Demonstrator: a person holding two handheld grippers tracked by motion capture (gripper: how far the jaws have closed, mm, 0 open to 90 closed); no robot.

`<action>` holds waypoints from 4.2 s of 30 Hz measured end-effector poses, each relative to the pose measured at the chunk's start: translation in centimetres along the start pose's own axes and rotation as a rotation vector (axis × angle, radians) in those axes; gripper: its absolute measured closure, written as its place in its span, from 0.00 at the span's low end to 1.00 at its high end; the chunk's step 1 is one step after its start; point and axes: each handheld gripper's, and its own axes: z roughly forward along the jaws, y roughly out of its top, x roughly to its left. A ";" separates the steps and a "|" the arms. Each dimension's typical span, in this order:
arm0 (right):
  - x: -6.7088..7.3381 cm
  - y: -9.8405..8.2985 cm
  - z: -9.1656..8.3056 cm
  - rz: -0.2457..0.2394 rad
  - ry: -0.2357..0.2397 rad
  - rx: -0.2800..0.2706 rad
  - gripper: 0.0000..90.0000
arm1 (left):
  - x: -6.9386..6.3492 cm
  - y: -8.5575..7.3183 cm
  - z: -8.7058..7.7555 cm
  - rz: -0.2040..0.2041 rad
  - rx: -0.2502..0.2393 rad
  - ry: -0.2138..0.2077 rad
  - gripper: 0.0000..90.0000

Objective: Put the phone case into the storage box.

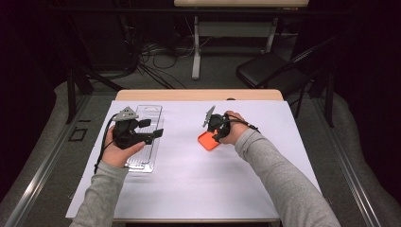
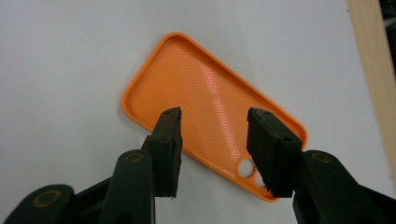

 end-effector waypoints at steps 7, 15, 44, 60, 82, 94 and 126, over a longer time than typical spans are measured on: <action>-0.7 0.0 -0.7 0.001 0.011 -0.002 0.62 | 0.1 0.0 -0.2 -0.005 -0.004 0.002 0.35; -0.4 0.9 0.2 -0.014 0.011 0.022 0.58 | 0.3 0.0 -0.3 -0.003 -0.006 0.006 0.35; 1.1 3.5 2.6 0.301 0.132 0.132 0.77 | 0.4 0.0 -0.4 -0.003 -0.012 0.005 0.36; 1.7 3.6 3.9 0.432 0.195 0.152 0.82 | 0.4 -0.1 -0.4 -0.001 -0.013 0.009 0.36; 2.1 3.2 4.9 0.537 0.233 0.176 0.88 | 0.5 -0.1 -0.3 -0.003 -0.010 0.012 0.36; 2.0 2.9 5.1 0.573 0.242 0.181 0.93 | 0.5 -0.1 -0.3 -0.004 -0.009 0.014 0.36; 1.9 3.0 5.2 0.663 0.235 0.194 0.99 | 0.9 -0.3 -0.3 -0.020 -0.013 0.036 0.36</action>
